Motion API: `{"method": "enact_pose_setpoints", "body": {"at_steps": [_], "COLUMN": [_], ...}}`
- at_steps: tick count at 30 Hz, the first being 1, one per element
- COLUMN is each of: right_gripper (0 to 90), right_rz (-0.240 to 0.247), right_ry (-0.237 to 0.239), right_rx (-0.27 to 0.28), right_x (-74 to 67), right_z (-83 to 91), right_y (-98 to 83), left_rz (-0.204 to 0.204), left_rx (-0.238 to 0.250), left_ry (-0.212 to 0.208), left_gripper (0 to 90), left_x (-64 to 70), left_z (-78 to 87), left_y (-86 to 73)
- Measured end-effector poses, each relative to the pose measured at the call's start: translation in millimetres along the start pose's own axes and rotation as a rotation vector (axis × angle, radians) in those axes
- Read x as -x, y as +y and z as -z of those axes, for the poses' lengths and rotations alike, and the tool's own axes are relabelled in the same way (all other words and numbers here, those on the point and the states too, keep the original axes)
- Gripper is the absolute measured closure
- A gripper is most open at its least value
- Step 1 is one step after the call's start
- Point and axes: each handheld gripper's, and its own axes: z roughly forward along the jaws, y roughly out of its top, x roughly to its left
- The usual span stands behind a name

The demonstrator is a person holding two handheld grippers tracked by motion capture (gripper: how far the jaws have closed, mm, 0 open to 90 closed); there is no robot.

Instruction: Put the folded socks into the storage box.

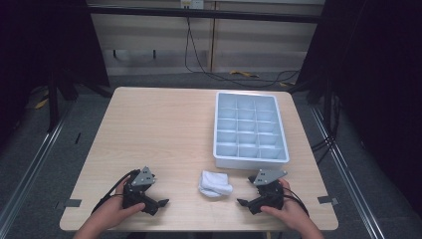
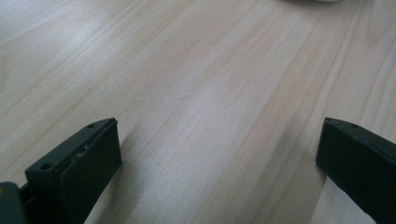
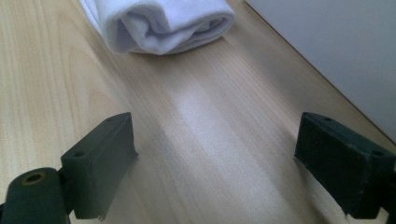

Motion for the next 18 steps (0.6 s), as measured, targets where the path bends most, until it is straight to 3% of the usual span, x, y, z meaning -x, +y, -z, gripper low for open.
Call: {"method": "enact_pose_setpoints", "body": {"at_steps": [7,12,16,18], "right_gripper": [11.3,14.6,18.8,18.6], "right_rz": [-0.030,-0.037,-0.034,-0.039], "right_ry": [-0.033,-0.030,0.002,0.022], "right_rx": [-0.006,-0.123,-0.193,-0.255], "right_x": [-3.6,-6.8,-5.9,-4.4], "right_z": [-1.4,1.4,3.5,5.3], "right_y": [2.2,14.2,21.7,28.1], "left_rz": [0.001,0.000,0.000,0.000], "left_rx": [0.002,0.000,0.000,0.000], "left_ry": [-0.001,0.000,0.000,0.000], "left_gripper": [0.0,0.0,0.0,0.0], "left_x": [-0.1,0.0,0.0,0.0], "left_z": [-0.2,0.0,0.0,0.0], "left_y": [-0.1,0.0,0.0,0.0]}}
